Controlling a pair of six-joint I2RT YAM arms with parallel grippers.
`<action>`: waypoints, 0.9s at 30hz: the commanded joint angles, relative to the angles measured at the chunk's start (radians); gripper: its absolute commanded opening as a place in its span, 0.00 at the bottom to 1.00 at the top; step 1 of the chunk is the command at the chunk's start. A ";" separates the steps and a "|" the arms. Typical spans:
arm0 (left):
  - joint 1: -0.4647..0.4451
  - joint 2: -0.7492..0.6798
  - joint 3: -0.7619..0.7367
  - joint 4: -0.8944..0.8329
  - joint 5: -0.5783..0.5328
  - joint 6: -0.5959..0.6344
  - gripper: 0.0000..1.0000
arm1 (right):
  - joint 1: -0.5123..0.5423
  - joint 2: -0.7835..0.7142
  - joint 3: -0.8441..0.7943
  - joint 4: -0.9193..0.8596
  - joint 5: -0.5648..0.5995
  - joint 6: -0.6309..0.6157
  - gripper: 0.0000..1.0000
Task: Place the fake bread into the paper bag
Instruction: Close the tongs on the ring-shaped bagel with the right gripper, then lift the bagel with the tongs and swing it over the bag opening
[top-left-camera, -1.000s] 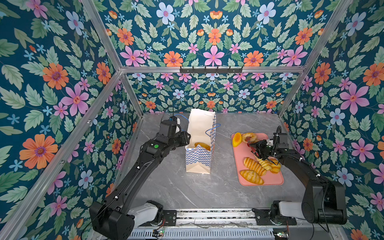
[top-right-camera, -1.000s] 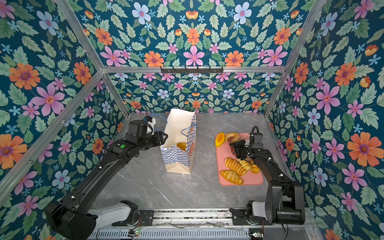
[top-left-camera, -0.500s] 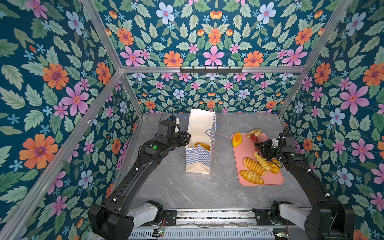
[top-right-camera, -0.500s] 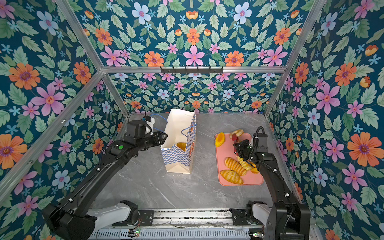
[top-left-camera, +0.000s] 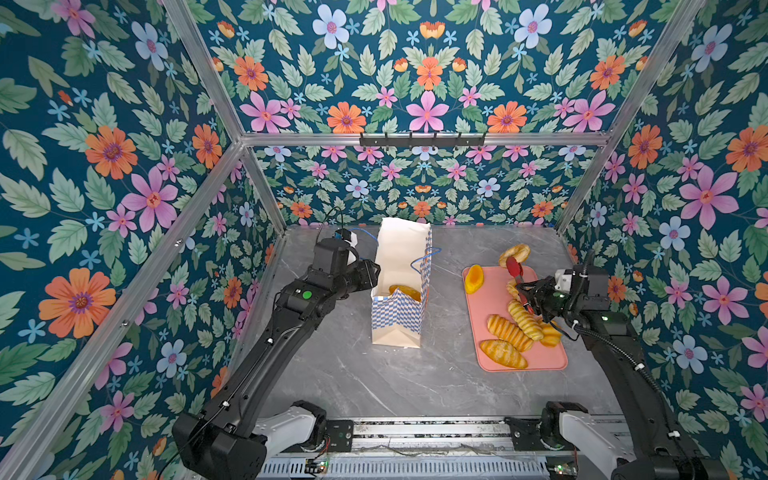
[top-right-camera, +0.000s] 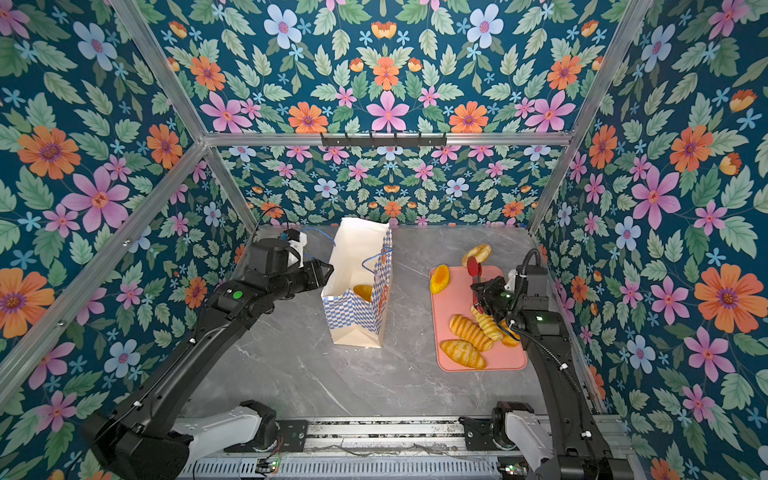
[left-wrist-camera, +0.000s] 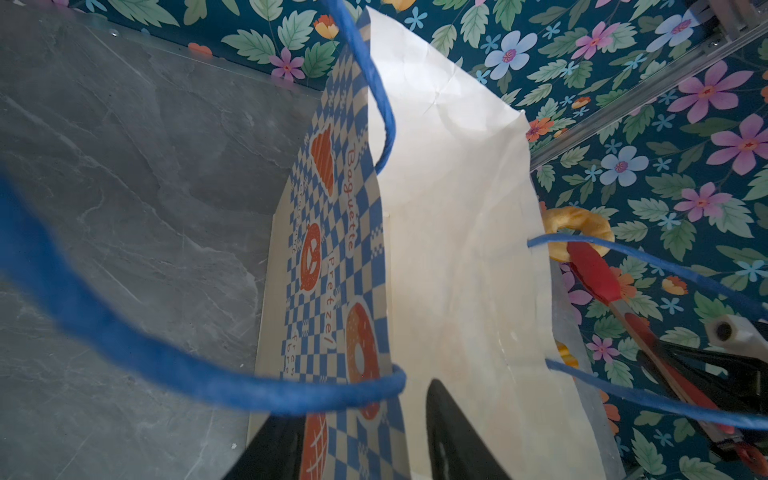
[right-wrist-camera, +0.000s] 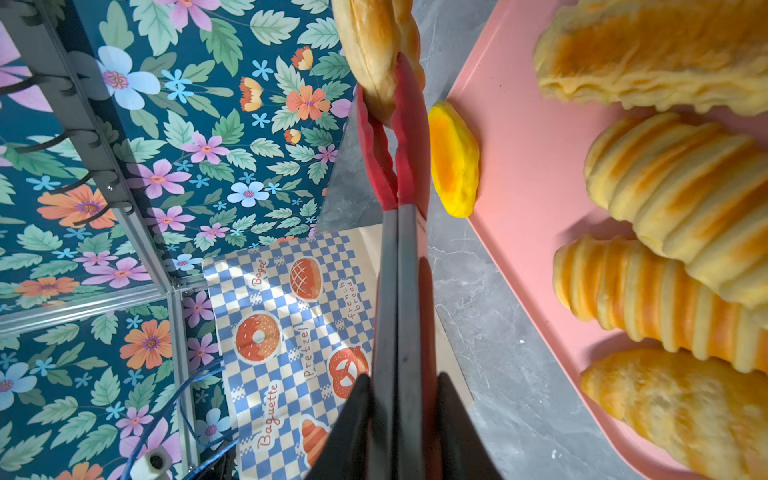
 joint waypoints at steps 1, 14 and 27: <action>0.000 0.000 0.010 -0.004 -0.003 0.010 0.46 | 0.015 -0.008 0.050 -0.043 -0.002 -0.070 0.25; 0.000 0.029 0.008 0.007 0.014 0.009 0.39 | 0.231 0.063 0.350 -0.151 0.089 -0.215 0.24; 0.000 0.031 0.003 0.017 0.036 0.003 0.17 | 0.474 0.212 0.641 -0.223 0.180 -0.308 0.24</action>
